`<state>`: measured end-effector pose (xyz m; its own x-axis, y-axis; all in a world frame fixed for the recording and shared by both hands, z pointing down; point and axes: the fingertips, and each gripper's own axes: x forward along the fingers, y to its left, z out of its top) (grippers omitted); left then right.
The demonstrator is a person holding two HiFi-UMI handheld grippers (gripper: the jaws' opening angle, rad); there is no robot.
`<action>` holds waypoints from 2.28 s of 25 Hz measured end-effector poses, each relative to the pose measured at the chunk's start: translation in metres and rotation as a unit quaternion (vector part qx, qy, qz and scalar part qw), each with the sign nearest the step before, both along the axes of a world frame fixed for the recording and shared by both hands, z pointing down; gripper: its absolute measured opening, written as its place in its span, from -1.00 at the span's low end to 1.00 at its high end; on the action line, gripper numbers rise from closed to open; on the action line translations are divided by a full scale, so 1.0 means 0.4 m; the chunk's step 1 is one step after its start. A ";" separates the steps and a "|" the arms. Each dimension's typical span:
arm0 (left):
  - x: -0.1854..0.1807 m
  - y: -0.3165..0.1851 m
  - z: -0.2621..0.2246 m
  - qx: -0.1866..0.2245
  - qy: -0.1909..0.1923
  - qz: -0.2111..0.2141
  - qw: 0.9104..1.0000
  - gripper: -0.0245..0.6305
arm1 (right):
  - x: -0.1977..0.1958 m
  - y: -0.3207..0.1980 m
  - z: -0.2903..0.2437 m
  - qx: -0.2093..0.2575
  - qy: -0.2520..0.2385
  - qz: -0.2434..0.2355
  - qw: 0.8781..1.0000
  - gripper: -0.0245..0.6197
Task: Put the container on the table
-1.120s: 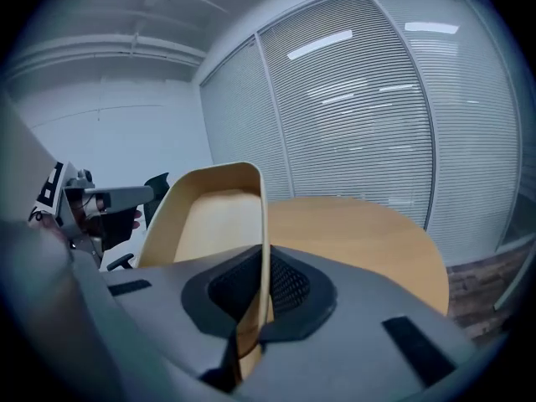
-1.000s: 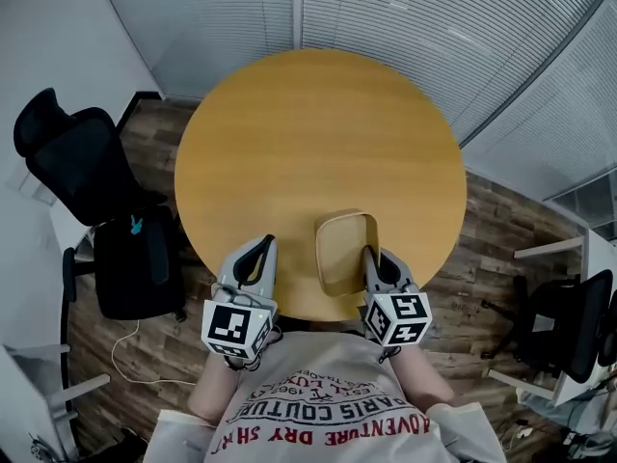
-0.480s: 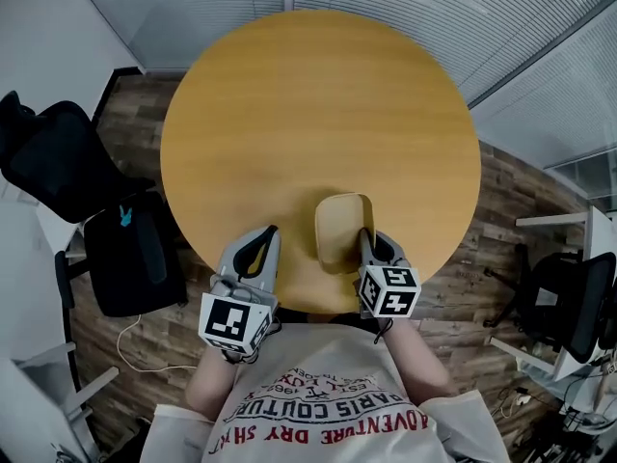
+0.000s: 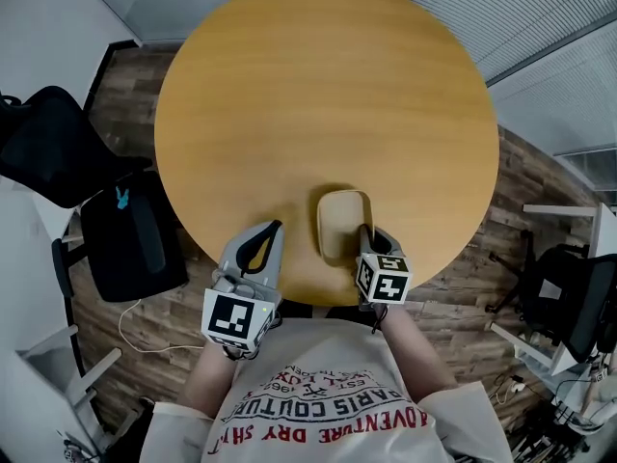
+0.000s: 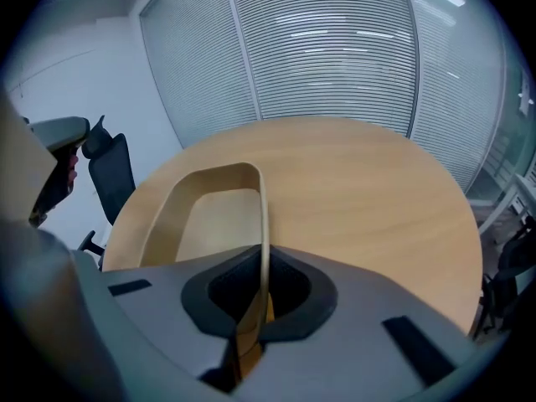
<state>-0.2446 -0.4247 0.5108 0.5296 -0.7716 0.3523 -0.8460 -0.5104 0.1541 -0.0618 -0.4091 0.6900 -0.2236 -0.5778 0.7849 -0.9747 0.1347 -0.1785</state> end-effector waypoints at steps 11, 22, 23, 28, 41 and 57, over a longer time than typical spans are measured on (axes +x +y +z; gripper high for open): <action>-0.034 0.002 0.052 -0.022 -0.005 -0.012 1.000 -0.93 | 0.003 -0.012 0.046 -0.017 0.013 0.006 1.000 -0.89; -0.027 -0.002 0.037 -0.014 -0.005 -0.007 1.000 -0.93 | 0.012 -0.064 -0.111 0.085 0.026 0.003 0.996 -0.57; -0.024 -0.003 0.030 -0.010 -0.005 -0.006 1.000 -0.93 | 0.010 -0.072 -0.141 0.104 0.033 -0.005 0.994 -0.68; -0.013 0.006 -0.025 0.012 -0.003 -0.012 1.000 -0.93 | -0.002 -0.078 -0.300 0.186 0.042 -0.034 0.981 -0.90; -0.030 -0.004 -0.250 0.125 0.013 -0.042 0.991 -0.93 | 0.017 -0.059 -0.636 0.372 -0.004 -0.036 0.928 -0.90; -0.022 0.020 -0.307 0.150 0.015 -0.044 0.988 -0.93 | 0.050 -0.005 -0.671 0.396 0.003 -0.034 0.918 -0.90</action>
